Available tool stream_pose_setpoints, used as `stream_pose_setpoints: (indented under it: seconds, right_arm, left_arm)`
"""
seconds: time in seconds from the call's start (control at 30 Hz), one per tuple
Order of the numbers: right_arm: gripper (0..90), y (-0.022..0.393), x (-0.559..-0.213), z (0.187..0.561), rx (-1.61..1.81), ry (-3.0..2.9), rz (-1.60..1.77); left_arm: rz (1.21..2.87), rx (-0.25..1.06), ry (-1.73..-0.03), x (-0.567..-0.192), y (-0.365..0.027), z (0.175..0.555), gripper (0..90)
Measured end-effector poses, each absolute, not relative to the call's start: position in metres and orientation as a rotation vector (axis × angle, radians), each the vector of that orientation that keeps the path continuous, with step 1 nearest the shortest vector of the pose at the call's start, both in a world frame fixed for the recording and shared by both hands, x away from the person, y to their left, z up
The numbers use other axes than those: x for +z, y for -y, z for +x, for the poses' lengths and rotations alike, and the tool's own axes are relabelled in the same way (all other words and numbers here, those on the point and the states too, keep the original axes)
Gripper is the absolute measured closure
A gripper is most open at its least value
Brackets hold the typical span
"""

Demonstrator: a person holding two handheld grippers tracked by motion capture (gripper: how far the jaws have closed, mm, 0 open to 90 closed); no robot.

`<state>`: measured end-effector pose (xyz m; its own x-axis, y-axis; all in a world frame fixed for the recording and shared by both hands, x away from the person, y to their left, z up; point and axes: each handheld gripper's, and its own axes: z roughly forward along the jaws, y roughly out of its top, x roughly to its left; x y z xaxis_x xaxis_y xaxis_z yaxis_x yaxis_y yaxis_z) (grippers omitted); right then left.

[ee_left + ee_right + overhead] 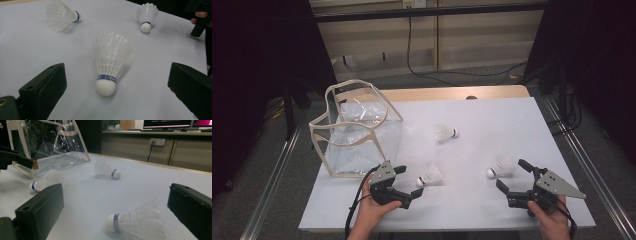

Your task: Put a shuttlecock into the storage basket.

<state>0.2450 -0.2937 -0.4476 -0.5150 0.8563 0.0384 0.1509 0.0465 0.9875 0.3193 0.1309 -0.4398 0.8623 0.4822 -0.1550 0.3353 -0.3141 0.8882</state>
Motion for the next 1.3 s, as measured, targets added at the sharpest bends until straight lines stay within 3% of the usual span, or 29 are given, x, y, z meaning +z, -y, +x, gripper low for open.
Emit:
stream_pose_setpoints:
  seconds: [1.3]
  right_arm:
    - [0.5, 0.295, -0.448, 0.244, 1.512, -1.729, 1.019]
  left_arm:
    - [2.053, 0.117, -0.665, -0.445, -0.119, 0.327, 18.2]
